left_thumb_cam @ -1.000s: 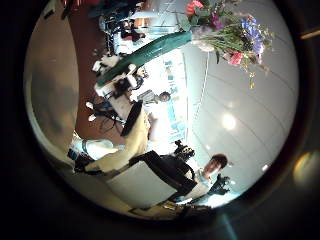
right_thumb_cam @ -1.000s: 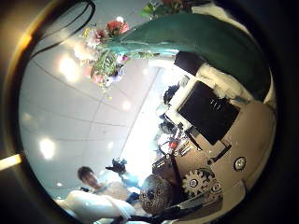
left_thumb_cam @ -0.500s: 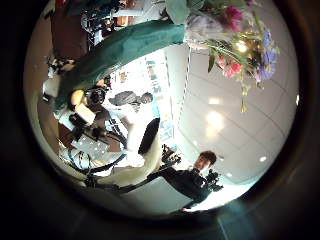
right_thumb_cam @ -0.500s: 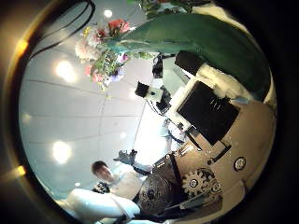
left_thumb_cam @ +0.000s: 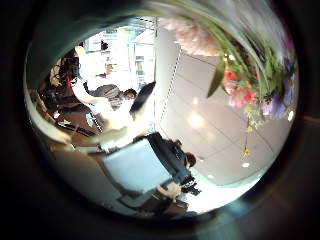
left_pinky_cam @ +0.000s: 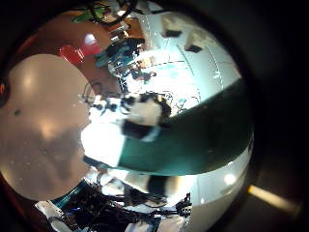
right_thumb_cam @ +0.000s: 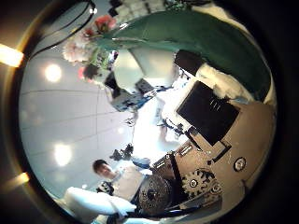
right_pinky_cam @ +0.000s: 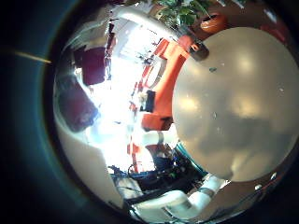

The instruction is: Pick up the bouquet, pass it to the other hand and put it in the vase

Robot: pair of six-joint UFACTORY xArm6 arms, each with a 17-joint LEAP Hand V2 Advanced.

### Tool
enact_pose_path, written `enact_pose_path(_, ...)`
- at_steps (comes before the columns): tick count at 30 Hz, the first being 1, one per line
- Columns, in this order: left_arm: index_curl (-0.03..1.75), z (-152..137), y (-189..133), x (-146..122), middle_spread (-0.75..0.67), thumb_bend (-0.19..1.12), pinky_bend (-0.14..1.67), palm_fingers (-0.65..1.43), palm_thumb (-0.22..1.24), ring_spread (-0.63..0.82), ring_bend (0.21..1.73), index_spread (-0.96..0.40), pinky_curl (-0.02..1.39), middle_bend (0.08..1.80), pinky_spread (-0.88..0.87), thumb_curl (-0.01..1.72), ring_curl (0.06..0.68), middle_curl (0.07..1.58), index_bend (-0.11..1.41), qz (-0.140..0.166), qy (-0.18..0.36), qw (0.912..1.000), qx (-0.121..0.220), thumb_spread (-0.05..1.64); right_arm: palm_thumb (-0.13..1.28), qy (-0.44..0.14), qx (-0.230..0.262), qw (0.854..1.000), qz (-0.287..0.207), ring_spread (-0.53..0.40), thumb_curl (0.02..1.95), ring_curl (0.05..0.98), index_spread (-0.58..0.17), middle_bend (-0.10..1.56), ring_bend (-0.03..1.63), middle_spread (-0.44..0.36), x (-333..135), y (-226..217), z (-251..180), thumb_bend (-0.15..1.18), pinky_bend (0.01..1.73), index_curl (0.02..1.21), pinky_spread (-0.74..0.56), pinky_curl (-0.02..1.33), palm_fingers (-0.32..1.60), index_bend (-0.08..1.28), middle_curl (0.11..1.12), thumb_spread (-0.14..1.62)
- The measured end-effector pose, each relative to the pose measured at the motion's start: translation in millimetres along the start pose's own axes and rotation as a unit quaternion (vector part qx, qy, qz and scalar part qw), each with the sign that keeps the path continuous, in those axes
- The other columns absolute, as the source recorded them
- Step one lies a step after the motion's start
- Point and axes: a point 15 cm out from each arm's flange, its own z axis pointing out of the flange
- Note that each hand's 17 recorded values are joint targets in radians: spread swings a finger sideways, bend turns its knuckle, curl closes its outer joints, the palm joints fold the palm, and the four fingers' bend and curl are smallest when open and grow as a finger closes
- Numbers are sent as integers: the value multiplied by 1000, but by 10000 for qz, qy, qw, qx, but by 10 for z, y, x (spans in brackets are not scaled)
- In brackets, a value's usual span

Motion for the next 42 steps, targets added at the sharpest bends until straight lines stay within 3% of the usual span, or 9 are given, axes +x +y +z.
enact_pose_path(5, 445, 66, -23, -29, -343, 134, 952, 1314, 811, -386, 1148, -251, 602, 850, -409, 458, 403, 687, 331, -235, 11, 9996, -143, 927, 1123, 264, 62, 9996, 100, -190, 1247, 710, -225, 1322, 1448, -148, 156, -32, -34, -4, 1210, 905, -214, 948, 1126, 1179, 881, 941)
enact_pose_path(9, 573, 62, -17, -39, -418, 156, 1098, 1254, 934, -424, 1301, -396, 696, 990, -474, 524, 475, 762, 560, -192, 26, 9997, -172, 911, 1001, 230, 135, 9995, 190, -195, 1200, 713, -228, 1314, 1447, -153, 176, -48, -37, -53, 1218, 908, -218, 953, 1093, 1175, 885, 944)
enact_pose_path(13, 696, 16, -9, -2, -454, 173, 1161, 1159, 996, -425, 1406, -505, 777, 1104, -513, 583, 524, 811, 724, -15, -12, 9999, -102, 939, 865, 303, 332, 9987, 235, -204, 1061, 687, -248, 1230, 1397, -168, 241, -89, -128, -64, 1201, 886, -261, 907, 991, 1055, 863, 972)
enact_pose_path(16, 776, -51, -34, 69, -465, 172, 1183, 1105, 1013, -418, 1456, -558, 832, 1155, -530, 620, 548, 833, 793, 152, -87, 9998, 13, 960, 789, 319, 513, 9977, 299, -224, 956, 656, -282, 1149, 1338, -185, 293, -97, -252, -50, 1176, 853, -344, 852, 800, 870, 832, 996)
enact_pose_path(19, 843, -152, -76, 201, -468, 174, 1194, 1072, 1029, -410, 1493, -595, 884, 1188, -549, 657, 563, 847, 822, 406, -217, 9988, 168, 976, 765, 289, 648, 9967, 393, -234, 860, 627, -322, 1030, 1326, -193, 360, -95, -345, -34, 1194, 771, -424, 799, 533, 550, 788, 1015)
enact_pose_path(22, 902, -336, -133, 381, -470, 168, 1192, 1051, 1033, -405, 1511, -623, 930, 1219, -567, 688, 570, 854, 828, 713, -455, 9954, 439, 990, 757, 246, 737, 9961, 424, -221, 795, 599, -345, 856, 1260, -180, 379, -100, -388, -28, 1148, 700, -378, 781, 241, 425, 724, 1025)
enact_pose_path(24, 938, -486, -178, 501, -470, 162, 1190, 1044, 1034, -401, 1523, -637, 960, 1229, -578, 706, 575, 856, 828, 929, -634, 9913, 678, 997, 756, 232, 756, 9959, 449, -198, 758, 561, -360, 770, 1166, -153, 396, -94, -397, -27, 1062, 665, -289, 763, 98, 430, 682, 1029)
enact_pose_path(32, 1061, -1179, -440, 843, -460, 151, 1159, 1017, 1043, -392, 1549, -680, 1071, 1262, -607, 777, 581, 855, 802, 1586, -1197, 9611, 1920, 1028, 768, 214, 788, 9954, 495, -57, 661, 423, -384, 564, 909, -97, 450, -105, -416, -23, 863, 539, 149, 637, -2, 378, 533, 1035)
enact_pose_path(42, 1172, -1728, -628, 879, -451, 131, 1111, 1016, 1053, -388, 1561, -712, 1175, 1276, -630, 844, 579, 846, 750, 1933, -1686, 9244, 2822, 1049, 741, 268, 1076, 9925, 524, 124, 587, 295, -385, 317, 608, 8, 551, -278, -459, -27, 683, 413, 379, 487, -78, 175, 399, 1031)
